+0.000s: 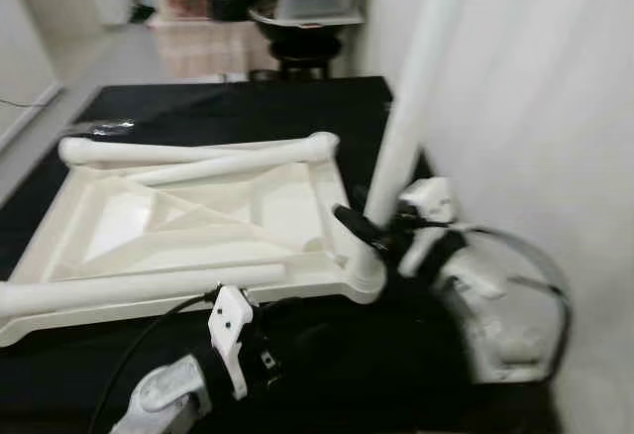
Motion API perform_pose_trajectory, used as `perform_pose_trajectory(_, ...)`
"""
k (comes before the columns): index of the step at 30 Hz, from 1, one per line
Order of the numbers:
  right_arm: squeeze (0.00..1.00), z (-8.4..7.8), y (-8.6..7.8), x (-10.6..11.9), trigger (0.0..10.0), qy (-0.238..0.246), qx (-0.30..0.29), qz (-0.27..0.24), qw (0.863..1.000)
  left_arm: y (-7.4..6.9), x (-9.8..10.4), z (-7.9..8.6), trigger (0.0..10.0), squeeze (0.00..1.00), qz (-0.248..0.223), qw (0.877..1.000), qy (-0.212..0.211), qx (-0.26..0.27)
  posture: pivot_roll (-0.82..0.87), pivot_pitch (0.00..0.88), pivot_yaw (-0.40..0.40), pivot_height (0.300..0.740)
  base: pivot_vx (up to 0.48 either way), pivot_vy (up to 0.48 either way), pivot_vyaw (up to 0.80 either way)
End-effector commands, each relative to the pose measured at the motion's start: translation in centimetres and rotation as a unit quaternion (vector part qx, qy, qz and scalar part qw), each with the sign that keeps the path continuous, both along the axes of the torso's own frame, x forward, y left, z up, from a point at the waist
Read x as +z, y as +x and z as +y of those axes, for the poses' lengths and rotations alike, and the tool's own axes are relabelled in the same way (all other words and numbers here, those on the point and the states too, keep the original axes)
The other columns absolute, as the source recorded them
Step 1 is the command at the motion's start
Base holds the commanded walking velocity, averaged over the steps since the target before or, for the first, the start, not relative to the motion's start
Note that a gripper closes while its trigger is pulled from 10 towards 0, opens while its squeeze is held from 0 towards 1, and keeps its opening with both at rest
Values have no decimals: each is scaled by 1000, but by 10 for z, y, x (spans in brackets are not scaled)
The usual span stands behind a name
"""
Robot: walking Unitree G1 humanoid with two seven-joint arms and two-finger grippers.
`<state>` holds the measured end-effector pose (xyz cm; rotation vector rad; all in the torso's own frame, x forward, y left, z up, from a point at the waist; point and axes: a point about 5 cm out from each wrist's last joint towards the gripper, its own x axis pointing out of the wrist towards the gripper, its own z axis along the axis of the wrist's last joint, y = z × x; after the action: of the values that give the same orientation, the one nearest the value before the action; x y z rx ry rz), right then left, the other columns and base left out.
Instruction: Building children table
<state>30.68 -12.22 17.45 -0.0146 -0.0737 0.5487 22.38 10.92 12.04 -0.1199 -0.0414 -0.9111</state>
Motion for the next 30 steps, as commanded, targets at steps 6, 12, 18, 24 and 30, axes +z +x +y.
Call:
perform_pose_trajectory(6, 0, -8, -6, -53, 0, -103, -37, 129, 986, 0, -2, 6, 10000, 0, 8, 1000, 10, -7, -76, 112, 26, 740, 0, 0, 0)
perform_pose_trajectory(12, 0, -2, -5, -54, 10000, -100, -18, 120, 988, 0, -2, 6, 10000, 0, 7, 1000, 11, 0, -84, 112, 35, 740, 0, 0, 0)
perform_pose_trajectory(18, 1000, 5, -7, -30, 10000, -39, 37, 79, 995, 1, -2, 6, 10000, 0, 7, 1000, 9, 2, -89, 105, 40, 740, 0, 0, 0)
perform_pose_trajectory(24, 0, -9, -2, -8, 10000, -57, 225, 25, 972, 2, -3, 1, 10000, 0, 8, 1000, 7, -4, -78, 87, 31, 740, 0, 0, 0)
perform_pose_trajectory(30, 0, -20, 13, -7, 10000, -65, 267, 34, 961, 2, -4, 0, 10000, 0, 7, 1000, 7, -1, -71, 73, 25, 740, 0, 0, 0)
